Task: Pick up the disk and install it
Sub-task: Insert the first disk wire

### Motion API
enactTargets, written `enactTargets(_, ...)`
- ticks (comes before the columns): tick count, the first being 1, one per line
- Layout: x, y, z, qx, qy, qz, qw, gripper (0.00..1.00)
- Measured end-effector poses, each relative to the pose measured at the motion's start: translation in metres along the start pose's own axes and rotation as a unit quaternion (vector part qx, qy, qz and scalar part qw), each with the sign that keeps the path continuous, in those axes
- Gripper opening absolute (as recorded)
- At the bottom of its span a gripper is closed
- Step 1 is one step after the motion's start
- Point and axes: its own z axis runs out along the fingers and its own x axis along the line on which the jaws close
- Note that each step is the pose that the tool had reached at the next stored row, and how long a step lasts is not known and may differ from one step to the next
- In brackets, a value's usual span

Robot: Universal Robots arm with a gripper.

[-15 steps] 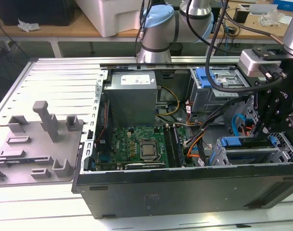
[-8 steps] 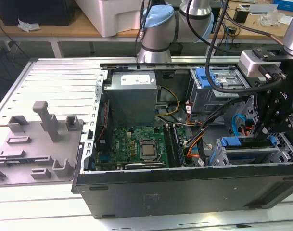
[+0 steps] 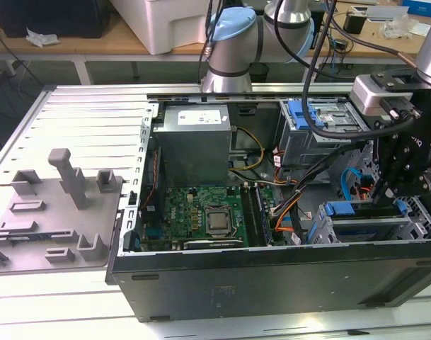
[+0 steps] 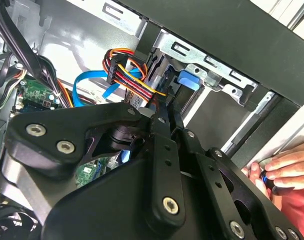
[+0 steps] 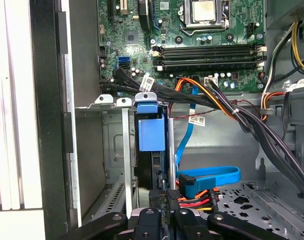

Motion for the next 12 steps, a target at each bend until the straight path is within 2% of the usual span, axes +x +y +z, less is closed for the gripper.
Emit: enactTargets(12, 0.0016, 0.0000, 0.0038, -0.0002, -0.0029, 0.002, 1.0000, 0.16)
